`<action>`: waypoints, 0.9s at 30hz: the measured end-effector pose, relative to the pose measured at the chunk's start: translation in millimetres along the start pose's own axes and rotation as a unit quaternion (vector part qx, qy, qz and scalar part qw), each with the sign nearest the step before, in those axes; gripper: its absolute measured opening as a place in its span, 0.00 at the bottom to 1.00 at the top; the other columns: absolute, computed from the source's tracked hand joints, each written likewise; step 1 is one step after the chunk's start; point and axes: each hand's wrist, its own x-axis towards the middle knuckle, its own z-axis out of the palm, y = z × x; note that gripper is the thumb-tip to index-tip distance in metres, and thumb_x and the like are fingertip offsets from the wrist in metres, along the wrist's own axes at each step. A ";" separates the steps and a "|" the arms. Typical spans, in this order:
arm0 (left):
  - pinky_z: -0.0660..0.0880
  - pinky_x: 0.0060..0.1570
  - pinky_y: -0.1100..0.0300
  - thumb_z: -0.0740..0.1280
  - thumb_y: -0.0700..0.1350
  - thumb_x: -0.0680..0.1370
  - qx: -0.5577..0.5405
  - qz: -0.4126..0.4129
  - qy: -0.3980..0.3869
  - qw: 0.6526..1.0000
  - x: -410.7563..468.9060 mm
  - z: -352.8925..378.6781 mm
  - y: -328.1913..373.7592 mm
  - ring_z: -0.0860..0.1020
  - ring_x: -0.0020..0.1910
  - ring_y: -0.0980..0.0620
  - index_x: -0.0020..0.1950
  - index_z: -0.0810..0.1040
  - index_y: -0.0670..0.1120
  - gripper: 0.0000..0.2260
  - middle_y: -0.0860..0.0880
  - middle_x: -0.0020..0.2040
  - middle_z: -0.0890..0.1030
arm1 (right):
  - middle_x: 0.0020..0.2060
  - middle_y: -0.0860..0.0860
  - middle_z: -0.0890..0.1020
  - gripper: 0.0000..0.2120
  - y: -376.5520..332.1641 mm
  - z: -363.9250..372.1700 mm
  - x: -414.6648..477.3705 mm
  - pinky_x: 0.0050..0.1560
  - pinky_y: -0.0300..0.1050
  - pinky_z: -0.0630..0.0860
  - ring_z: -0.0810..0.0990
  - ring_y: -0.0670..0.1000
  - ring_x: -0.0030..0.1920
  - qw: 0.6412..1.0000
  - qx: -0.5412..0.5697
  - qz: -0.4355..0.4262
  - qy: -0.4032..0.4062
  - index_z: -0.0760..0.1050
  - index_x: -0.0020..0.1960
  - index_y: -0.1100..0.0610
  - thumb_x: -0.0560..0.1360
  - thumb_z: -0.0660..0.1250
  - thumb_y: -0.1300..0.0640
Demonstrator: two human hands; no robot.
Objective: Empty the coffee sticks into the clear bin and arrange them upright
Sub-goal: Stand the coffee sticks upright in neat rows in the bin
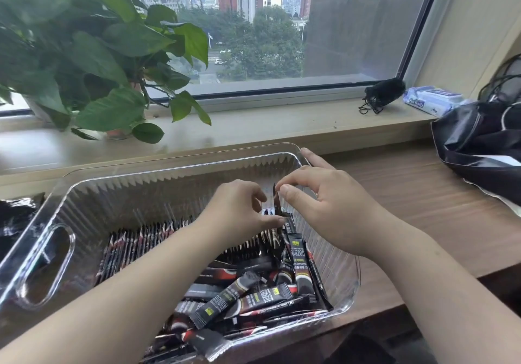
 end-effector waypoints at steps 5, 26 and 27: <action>0.71 0.60 0.63 0.75 0.71 0.61 -0.021 0.092 -0.053 0.994 -30.2 -11.2 -21.9 0.72 0.59 0.64 0.65 0.75 0.59 0.36 0.64 0.58 0.73 | 0.64 0.40 0.79 0.11 -1.1 -0.4 0.4 0.71 0.39 0.55 0.49 0.35 0.78 1.000 -0.004 0.002 0.000 0.82 0.56 0.47 0.82 0.61 0.47; 0.67 0.65 0.55 0.68 0.74 0.63 0.114 0.129 0.033 0.985 -7.0 31.2 -26.3 0.65 0.63 0.54 0.67 0.69 0.55 0.39 0.57 0.61 0.71 | 0.57 0.36 0.81 0.10 1.7 2.1 1.5 0.69 0.34 0.55 0.51 0.32 0.76 1.000 0.003 -0.002 0.016 0.83 0.53 0.47 0.82 0.62 0.50; 0.67 0.66 0.54 0.69 0.73 0.64 0.110 0.144 0.033 0.983 -6.9 32.2 -26.5 0.65 0.64 0.54 0.69 0.68 0.56 0.39 0.57 0.63 0.71 | 0.57 0.36 0.81 0.10 1.6 2.1 1.4 0.68 0.34 0.55 0.51 0.32 0.76 1.000 0.004 -0.003 0.015 0.83 0.53 0.46 0.82 0.62 0.50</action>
